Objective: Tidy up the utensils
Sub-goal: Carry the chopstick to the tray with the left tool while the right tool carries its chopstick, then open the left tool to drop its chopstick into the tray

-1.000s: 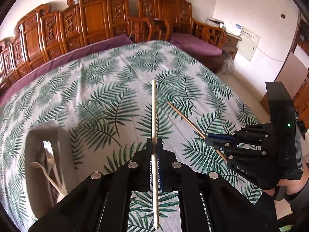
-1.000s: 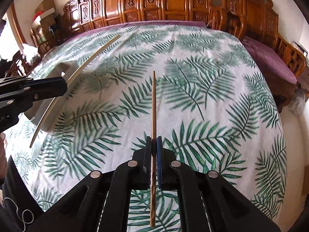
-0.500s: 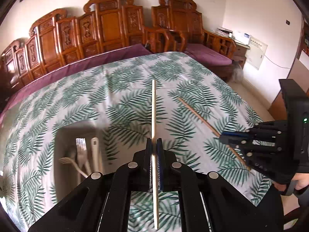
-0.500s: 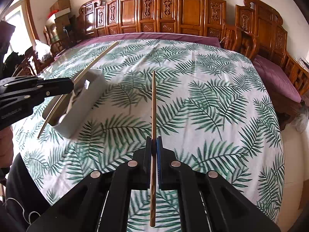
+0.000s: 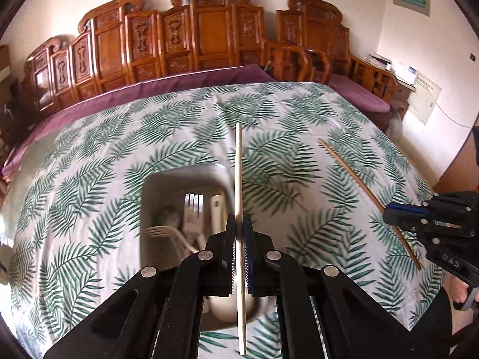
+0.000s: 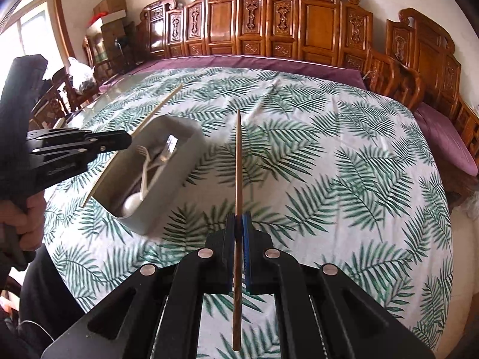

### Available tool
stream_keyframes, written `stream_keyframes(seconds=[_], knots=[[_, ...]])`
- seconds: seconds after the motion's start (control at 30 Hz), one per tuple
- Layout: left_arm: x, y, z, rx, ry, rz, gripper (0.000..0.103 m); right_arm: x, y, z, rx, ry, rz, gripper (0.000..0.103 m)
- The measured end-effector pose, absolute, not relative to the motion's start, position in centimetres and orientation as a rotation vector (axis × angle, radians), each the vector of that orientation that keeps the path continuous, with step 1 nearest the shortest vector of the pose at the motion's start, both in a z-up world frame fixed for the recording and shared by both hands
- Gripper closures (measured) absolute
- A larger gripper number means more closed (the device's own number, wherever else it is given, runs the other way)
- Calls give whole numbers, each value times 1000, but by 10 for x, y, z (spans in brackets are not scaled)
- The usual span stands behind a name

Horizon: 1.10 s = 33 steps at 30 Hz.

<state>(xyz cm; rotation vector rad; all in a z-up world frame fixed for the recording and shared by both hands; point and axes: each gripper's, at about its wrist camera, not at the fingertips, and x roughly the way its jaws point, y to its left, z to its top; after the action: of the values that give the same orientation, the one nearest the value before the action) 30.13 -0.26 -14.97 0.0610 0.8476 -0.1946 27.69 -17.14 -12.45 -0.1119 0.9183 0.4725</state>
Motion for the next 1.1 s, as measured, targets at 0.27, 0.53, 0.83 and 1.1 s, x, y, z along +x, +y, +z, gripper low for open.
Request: stream_keyframes(seconds=[0.27,0.53,0.83,1.1], knots=[[311,24,-163,30,866,-167,99,279,-138,-122,-118,924,513,97],[319,45,-176,-11,888,-138,98,285,-112,-126,-120,934,555,97],[322,54,-178,-13,880,-130,98,291,-92,-128,-124,945,588,97],[310,66,-170,-15,856,-122,98,296,-75,-130,-120,952,610,97]])
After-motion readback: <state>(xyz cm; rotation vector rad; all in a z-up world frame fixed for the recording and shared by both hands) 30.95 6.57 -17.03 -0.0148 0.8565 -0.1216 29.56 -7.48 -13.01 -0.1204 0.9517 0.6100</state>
